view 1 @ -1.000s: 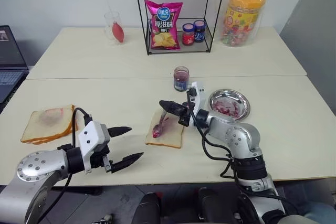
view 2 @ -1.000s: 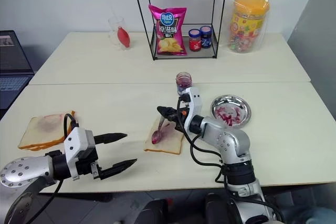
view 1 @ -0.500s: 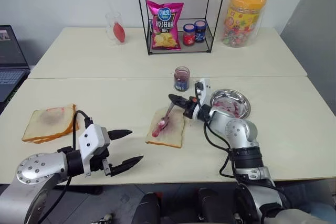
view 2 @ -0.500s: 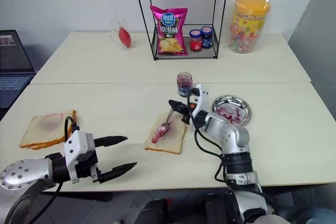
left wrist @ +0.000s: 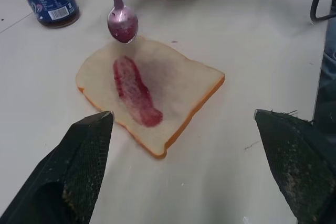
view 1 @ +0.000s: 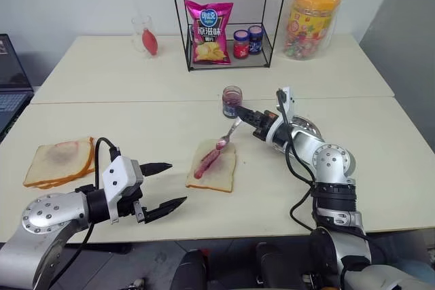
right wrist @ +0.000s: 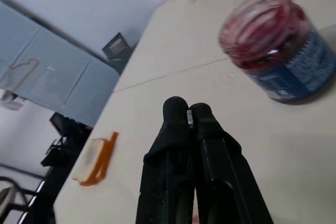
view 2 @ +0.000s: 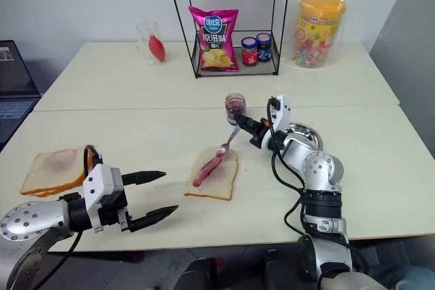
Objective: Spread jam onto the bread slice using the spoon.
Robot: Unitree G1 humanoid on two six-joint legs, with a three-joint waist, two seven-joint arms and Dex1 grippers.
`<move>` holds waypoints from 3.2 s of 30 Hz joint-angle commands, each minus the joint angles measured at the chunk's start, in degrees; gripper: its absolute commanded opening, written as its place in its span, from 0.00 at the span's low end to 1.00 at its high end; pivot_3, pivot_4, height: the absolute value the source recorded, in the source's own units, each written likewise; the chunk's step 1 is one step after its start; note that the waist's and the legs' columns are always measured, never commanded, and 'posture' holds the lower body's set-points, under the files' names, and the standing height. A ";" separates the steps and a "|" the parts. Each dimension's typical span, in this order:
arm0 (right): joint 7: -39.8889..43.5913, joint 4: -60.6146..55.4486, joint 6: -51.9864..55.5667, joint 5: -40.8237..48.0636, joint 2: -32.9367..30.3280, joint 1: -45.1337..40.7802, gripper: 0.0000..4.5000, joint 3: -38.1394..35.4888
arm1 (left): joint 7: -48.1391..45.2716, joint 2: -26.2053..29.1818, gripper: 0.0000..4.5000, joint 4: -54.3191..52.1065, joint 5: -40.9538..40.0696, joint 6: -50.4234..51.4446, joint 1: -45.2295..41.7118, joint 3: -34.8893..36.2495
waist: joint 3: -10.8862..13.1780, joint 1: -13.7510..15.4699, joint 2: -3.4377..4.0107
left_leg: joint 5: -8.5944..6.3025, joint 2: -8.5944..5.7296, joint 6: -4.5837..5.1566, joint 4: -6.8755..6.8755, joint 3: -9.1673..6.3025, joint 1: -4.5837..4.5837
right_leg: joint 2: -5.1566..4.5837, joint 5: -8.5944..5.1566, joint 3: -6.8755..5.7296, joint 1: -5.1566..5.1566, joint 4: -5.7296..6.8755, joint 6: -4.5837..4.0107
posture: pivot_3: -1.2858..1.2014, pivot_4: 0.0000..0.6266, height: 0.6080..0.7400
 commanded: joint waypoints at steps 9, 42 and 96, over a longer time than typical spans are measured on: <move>-0.07 2.30 -3.72 -3.47 4.80 2.94 0.00 7.67 | -0.15 0.45 1.00 -0.87 -0.23 -0.84 -0.45 -0.13 | 0.01 0.02 0.02 | 0.00 0.14 0.00 0.00 -0.01 0.01 | 0.22 0.07 0.02 -0.04 -0.01 -0.20 | 0.52 0.24 1.00; -0.15 -1.76 -2.90 -3.16 2.79 4.81 0.00 8.58 | 0.74 -0.42 1.00 0.08 0.04 -1.08 -1.13 -0.48 | 0.02 0.08 0.02 | 0.00 0.16 0.00 -0.04 0.00 -0.02 | 0.25 0.06 0.03 -0.11 -0.02 -0.22 | 0.52 0.24 1.00; -14.99 -6.48 -3.67 14.13 -19.05 4.22 0.00 -21.92 | 5.42 -9.51 1.00 9.69 4.34 12.37 -48.05 -29.75 | 0.07 0.02 0.03 | -0.02 0.15 0.04 0.00 0.19 -0.07 | 0.33 0.09 0.22 -0.12 -0.05 -0.12 | 0.52 0.24 1.00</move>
